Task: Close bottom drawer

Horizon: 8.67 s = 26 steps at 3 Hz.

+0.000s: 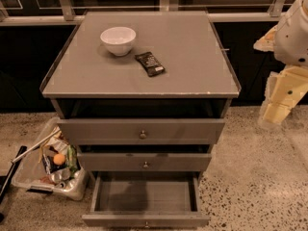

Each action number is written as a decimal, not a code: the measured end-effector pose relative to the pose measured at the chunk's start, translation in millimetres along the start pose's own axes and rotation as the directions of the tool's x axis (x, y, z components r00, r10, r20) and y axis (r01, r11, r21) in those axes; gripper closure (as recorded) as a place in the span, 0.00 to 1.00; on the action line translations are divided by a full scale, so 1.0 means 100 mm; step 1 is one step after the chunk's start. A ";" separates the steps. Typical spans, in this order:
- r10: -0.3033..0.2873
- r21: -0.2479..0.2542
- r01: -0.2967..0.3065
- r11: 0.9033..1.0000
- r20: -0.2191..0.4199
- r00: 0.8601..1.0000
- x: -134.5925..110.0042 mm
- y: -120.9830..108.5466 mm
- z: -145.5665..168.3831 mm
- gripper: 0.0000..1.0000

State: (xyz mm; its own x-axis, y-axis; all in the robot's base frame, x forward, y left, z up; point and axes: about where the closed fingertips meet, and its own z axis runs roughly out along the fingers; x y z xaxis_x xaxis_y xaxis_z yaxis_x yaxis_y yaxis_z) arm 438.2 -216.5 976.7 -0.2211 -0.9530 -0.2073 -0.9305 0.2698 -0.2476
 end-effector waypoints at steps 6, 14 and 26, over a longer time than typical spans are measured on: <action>-0.078 -0.113 0.106 0.988 0.228 0.971 0.00 1.00 1.39 0.63; 0.004 -0.007 -0.002 1.000 0.274 0.962 0.33 0.94 3.42 1.00; 0.212 -0.378 -0.045 0.925 0.414 0.885 0.77 2.69 7.13 1.00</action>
Offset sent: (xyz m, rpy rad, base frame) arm 0.0033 -0.0046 -0.0177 0.0251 0.0039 0.0612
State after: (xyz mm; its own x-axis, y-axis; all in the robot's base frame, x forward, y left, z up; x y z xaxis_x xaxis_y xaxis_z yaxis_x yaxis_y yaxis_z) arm 379.1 -118.8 219.1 -0.2722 -0.7292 -0.6278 -0.9610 0.2396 0.1383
